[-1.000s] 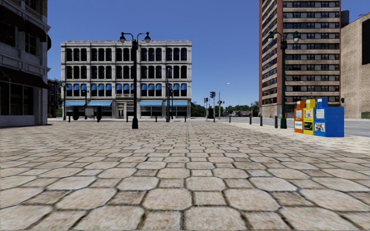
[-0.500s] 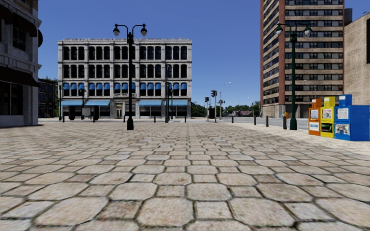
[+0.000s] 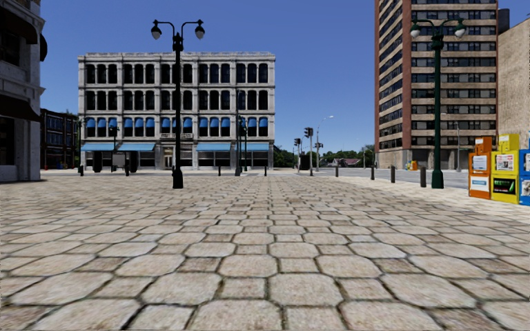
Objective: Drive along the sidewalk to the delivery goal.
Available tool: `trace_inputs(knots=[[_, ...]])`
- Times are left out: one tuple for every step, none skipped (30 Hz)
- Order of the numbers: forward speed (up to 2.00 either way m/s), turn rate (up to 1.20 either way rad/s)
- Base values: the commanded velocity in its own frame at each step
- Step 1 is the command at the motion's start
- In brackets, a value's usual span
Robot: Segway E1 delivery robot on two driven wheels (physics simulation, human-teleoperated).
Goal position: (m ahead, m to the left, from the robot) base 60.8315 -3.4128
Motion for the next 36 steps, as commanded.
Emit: trace_inputs(knots=[[2.0,0.0],[2.0,0.0],[2.0,0.0],[2.0,0.0],[2.0,0.0],[2.0,0.0],[2.0,0.0],[2.0,0.0],[2.0,0.0],[2.0,0.0],[2.0,0.0],[2.0,0.0],[2.0,0.0],[2.0,0.0],[2.0,0.0],[2.0,0.0],[2.0,0.0],[2.0,0.0],[2.0,0.0],[2.0,0.0],[2.0,0.0],[2.0,0.0],[2.0,0.0],[2.0,0.0],[2.0,0.0],[2.0,0.0],[2.0,0.0],[2.0,0.0],[2.0,0.0],[2.0,0.0],[2.0,0.0],[2.0,0.0],[2.0,0.0],[2.0,0.0],[2.0,0.0],[2.0,0.0]])
